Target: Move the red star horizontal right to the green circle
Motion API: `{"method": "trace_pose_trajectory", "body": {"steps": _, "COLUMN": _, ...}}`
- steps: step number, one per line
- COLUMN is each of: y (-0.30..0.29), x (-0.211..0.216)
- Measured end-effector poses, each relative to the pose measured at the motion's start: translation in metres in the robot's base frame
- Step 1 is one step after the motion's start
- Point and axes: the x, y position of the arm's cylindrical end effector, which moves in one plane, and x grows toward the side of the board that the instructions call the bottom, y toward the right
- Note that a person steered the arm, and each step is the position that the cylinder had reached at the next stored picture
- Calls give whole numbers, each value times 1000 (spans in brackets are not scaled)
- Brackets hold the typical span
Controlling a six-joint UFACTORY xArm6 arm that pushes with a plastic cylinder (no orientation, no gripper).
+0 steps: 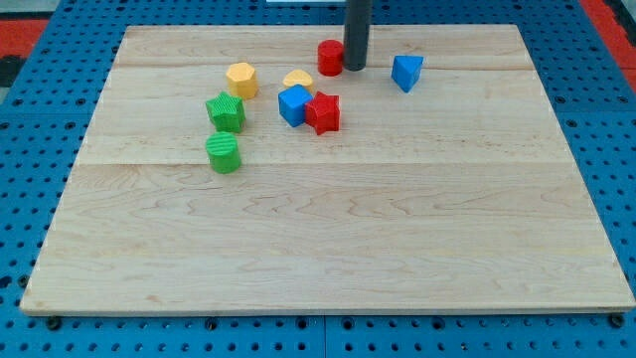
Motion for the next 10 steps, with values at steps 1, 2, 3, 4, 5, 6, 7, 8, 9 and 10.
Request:
{"method": "trace_pose_trajectory", "body": {"steps": 1, "y": -8, "x": 10}}
{"method": "trace_pose_trajectory", "body": {"steps": 2, "y": -33, "x": 12}}
{"method": "trace_pose_trajectory", "body": {"steps": 3, "y": -65, "x": 19}}
{"method": "trace_pose_trajectory", "body": {"steps": 4, "y": -79, "x": 27}}
{"method": "trace_pose_trajectory", "body": {"steps": 5, "y": -60, "x": 48}}
{"method": "trace_pose_trajectory", "body": {"steps": 6, "y": -54, "x": 73}}
{"method": "trace_pose_trajectory", "body": {"steps": 7, "y": -26, "x": 101}}
{"method": "trace_pose_trajectory", "body": {"steps": 8, "y": 8, "x": 119}}
{"method": "trace_pose_trajectory", "body": {"steps": 9, "y": 11, "x": 141}}
{"method": "trace_pose_trajectory", "body": {"steps": 10, "y": -22, "x": 157}}
